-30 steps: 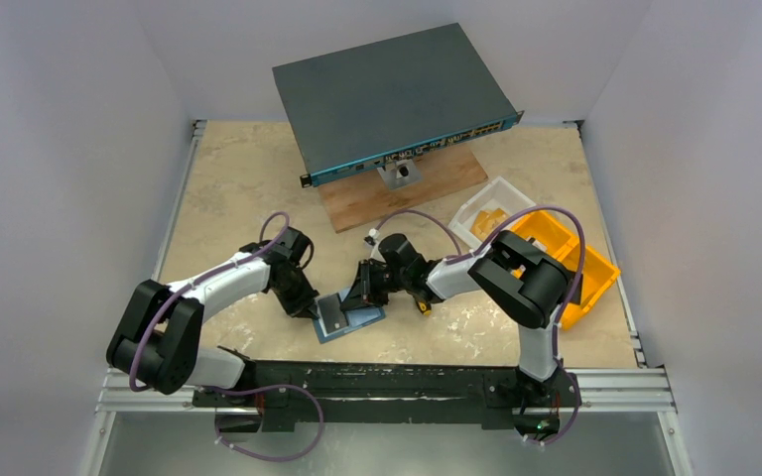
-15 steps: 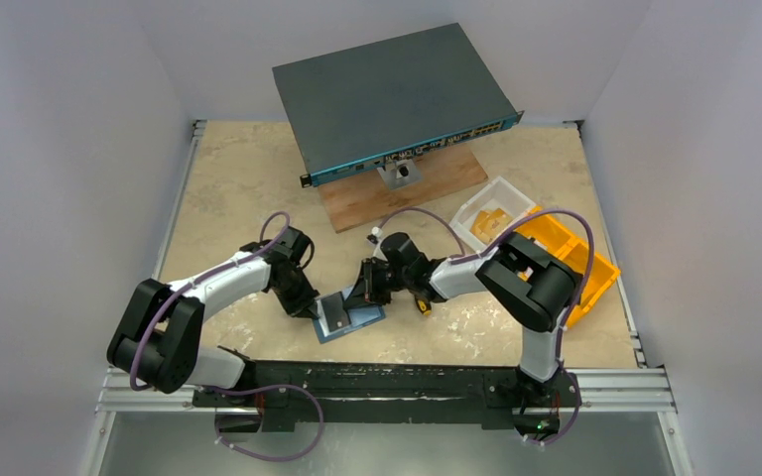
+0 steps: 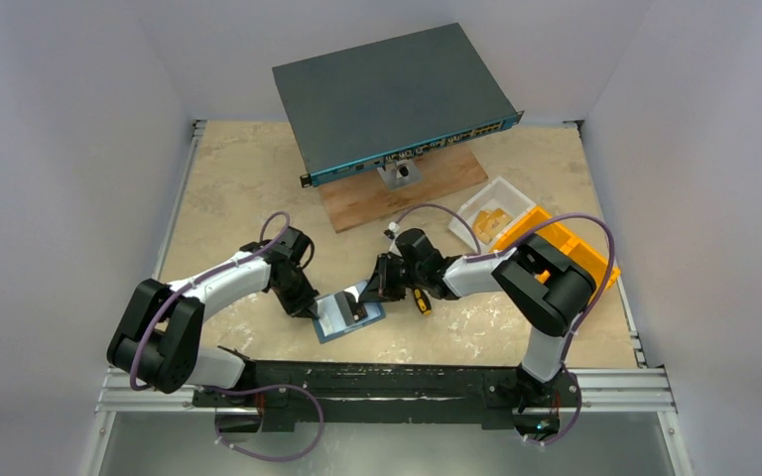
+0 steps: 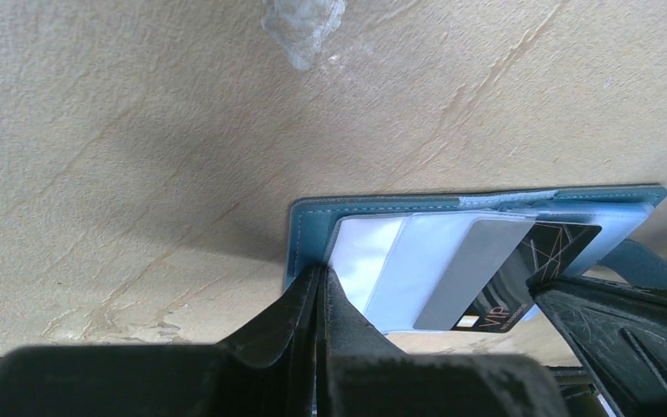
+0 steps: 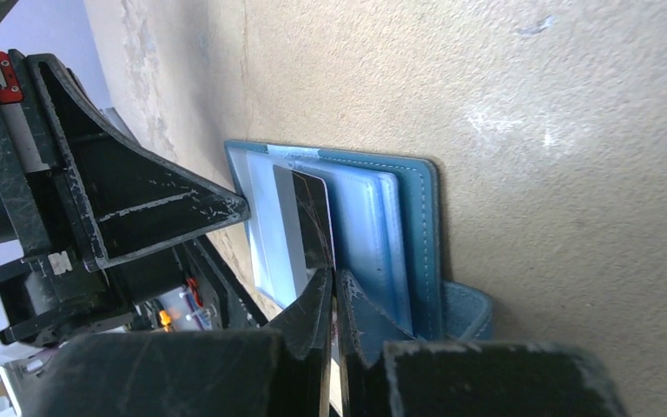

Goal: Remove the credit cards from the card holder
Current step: Remove the credit card from the card holder.

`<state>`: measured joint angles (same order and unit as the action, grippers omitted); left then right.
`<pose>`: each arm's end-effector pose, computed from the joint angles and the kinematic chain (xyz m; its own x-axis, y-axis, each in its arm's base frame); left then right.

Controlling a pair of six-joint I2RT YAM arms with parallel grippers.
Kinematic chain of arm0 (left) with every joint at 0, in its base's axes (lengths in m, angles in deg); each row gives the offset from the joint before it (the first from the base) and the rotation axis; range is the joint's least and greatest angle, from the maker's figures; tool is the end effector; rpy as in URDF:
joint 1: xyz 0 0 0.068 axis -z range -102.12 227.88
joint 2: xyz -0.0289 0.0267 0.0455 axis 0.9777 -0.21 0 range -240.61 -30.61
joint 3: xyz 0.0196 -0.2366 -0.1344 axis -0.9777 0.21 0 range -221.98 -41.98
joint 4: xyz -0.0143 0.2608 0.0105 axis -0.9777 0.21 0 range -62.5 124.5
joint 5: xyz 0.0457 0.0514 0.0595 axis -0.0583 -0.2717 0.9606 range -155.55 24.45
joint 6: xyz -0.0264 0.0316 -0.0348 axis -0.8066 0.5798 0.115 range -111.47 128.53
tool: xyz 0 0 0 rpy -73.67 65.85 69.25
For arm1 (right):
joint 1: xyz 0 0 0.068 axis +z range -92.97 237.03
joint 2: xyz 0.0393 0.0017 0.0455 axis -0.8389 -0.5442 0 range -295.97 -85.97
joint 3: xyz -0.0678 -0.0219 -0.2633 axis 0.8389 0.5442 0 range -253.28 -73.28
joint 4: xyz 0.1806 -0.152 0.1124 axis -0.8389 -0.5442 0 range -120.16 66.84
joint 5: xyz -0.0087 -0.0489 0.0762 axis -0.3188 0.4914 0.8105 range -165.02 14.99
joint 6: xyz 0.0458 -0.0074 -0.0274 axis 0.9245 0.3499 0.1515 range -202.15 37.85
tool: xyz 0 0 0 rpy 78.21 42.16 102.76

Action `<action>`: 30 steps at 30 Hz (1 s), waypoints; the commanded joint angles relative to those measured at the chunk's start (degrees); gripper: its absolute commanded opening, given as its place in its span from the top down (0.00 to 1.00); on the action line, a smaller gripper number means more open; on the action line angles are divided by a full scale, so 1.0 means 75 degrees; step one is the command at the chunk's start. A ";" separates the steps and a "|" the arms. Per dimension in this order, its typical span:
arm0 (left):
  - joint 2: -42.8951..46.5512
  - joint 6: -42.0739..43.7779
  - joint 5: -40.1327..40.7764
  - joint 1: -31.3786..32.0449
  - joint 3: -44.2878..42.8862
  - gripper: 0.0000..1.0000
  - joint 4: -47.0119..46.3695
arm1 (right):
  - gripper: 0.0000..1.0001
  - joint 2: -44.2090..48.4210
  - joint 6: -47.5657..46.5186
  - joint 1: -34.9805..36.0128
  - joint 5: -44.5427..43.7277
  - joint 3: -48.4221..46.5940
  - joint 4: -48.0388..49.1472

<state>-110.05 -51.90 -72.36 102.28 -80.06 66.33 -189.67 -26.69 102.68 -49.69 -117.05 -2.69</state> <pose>0.1930 -0.0923 0.1484 -0.8157 -0.5783 0.0174 -0.5689 0.7962 -0.2060 0.2262 0.2532 0.1206 -0.9745 0.0683 -0.2138 -0.1314 0.5986 0.7902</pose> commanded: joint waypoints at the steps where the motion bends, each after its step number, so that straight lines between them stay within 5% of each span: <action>1: -0.0143 0.0193 0.0796 -0.0019 0.0086 1.00 0.0171 | 1.00 0.0260 -0.0255 -0.0135 -0.0252 0.0109 -0.0128; 7: -0.0089 0.0335 0.0744 -0.0019 0.0043 1.00 0.0103 | 0.98 0.0203 -0.0378 -0.0204 -0.0002 0.0045 -0.0078; 13: -0.0164 0.0401 0.0644 -0.0020 -0.0008 1.00 0.0028 | 0.75 -0.0249 -0.0393 -0.0014 0.0487 -0.0244 0.0136; 22: -0.0155 0.0488 0.0530 -0.0019 -0.0042 1.00 0.0013 | 0.73 -0.0668 -0.0350 0.0314 0.0522 -0.0608 0.0019; 30: 0.1246 0.1083 0.0565 -0.0008 -0.0420 0.95 0.0444 | 0.73 -0.0736 -0.0375 0.0315 0.0386 -0.0607 -0.0155</action>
<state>-106.40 -47.81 -70.85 102.30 -80.24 66.85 -193.74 -28.20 104.75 -45.43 -120.76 -1.78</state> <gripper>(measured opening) 0.011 0.264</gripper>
